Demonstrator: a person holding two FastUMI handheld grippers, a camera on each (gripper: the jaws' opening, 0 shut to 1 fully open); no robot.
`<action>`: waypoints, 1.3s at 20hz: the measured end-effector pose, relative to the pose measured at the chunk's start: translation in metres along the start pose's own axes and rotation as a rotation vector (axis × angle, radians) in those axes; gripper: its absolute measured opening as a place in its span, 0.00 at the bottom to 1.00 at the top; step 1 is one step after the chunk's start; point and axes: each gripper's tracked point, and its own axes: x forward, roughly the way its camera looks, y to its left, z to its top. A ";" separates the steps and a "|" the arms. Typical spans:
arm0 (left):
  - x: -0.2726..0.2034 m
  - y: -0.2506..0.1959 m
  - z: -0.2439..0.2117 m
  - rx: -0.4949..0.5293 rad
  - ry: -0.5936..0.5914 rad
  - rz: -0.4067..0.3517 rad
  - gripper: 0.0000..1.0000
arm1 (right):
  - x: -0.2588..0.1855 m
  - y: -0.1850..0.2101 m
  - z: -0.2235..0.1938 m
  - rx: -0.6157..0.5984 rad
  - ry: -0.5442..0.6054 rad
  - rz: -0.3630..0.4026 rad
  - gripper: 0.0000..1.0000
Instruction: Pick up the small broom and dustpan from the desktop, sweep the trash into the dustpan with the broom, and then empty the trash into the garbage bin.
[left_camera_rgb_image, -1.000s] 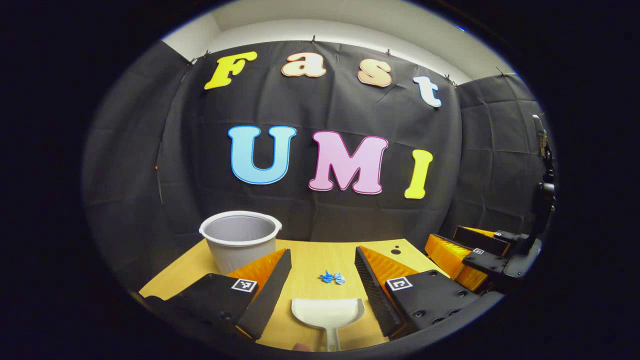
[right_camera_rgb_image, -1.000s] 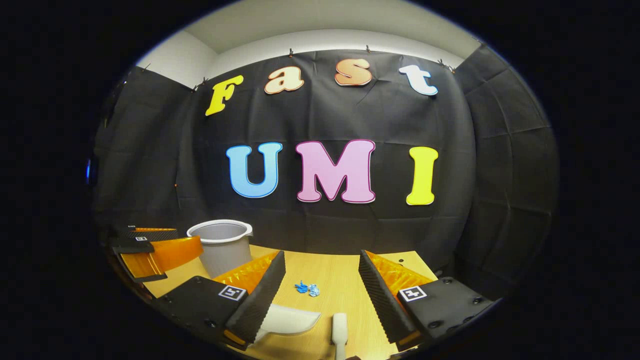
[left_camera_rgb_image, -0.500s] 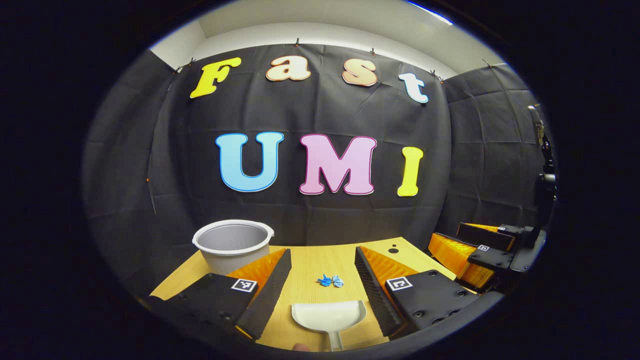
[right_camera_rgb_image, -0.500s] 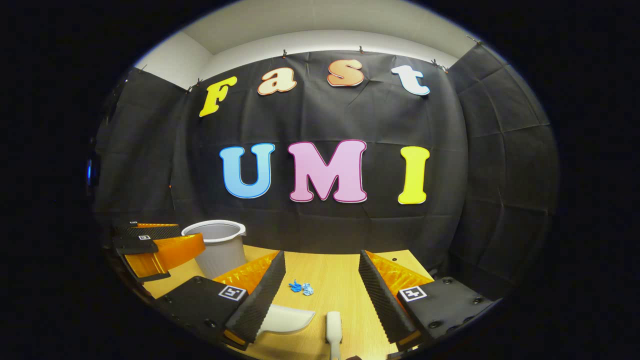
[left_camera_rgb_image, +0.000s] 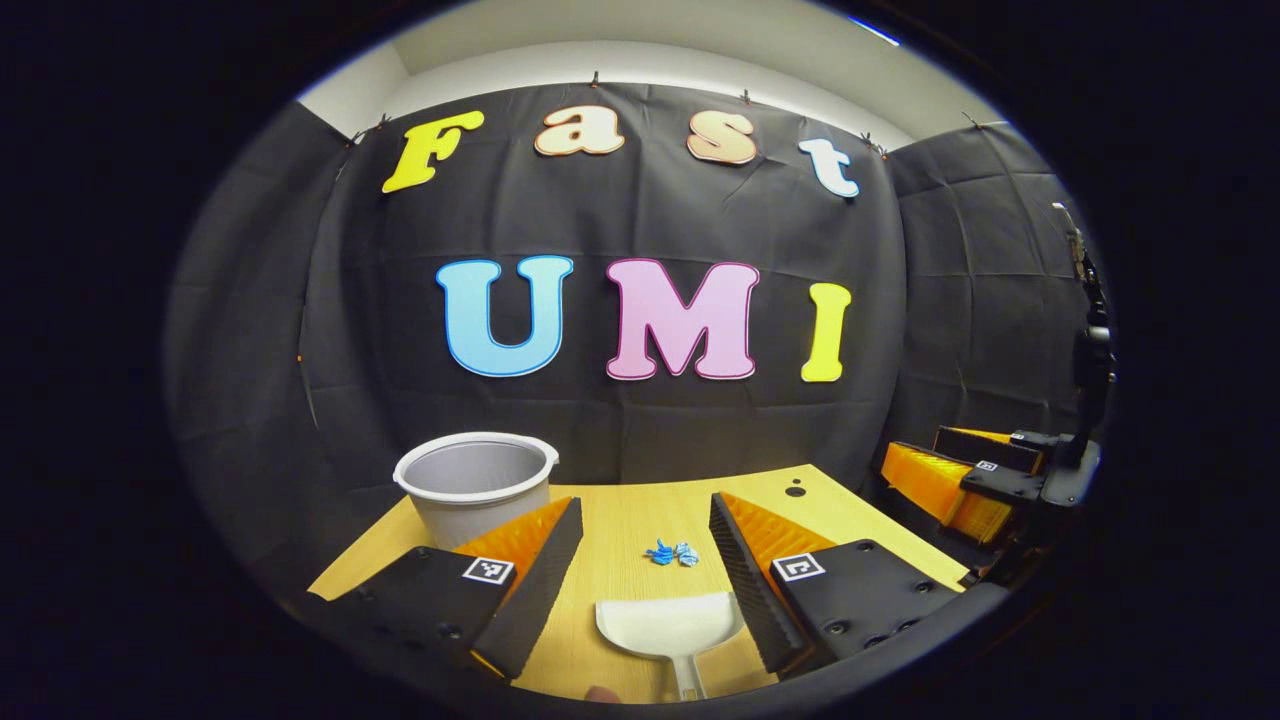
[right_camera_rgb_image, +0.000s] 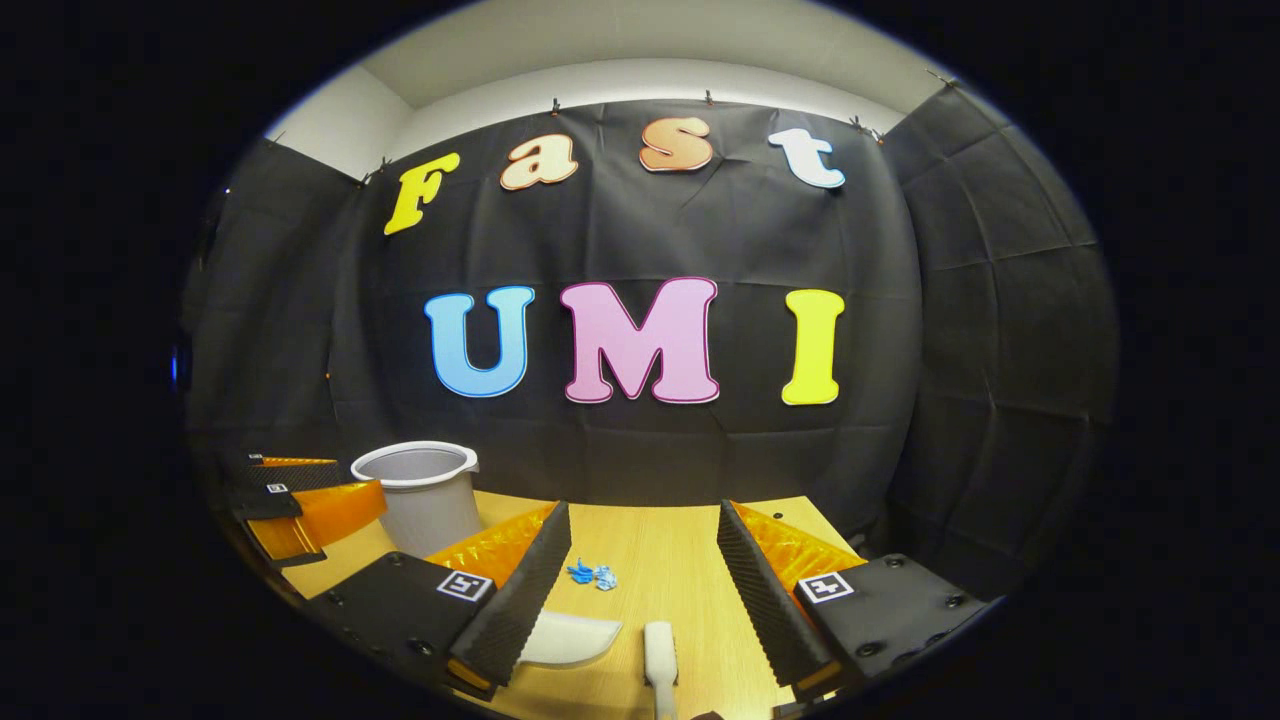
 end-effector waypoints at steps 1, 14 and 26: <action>-0.001 0.000 0.003 0.005 -0.009 -0.004 0.76 | 0.000 0.002 0.002 0.009 -0.008 0.005 0.95; -0.014 0.007 0.001 -0.042 -0.027 -0.046 0.76 | -0.006 0.021 0.021 -0.018 -0.043 -0.036 0.95; 0.002 -0.004 -0.011 -0.108 0.024 -0.087 0.76 | 0.001 0.020 0.025 -0.075 -0.070 -0.011 0.95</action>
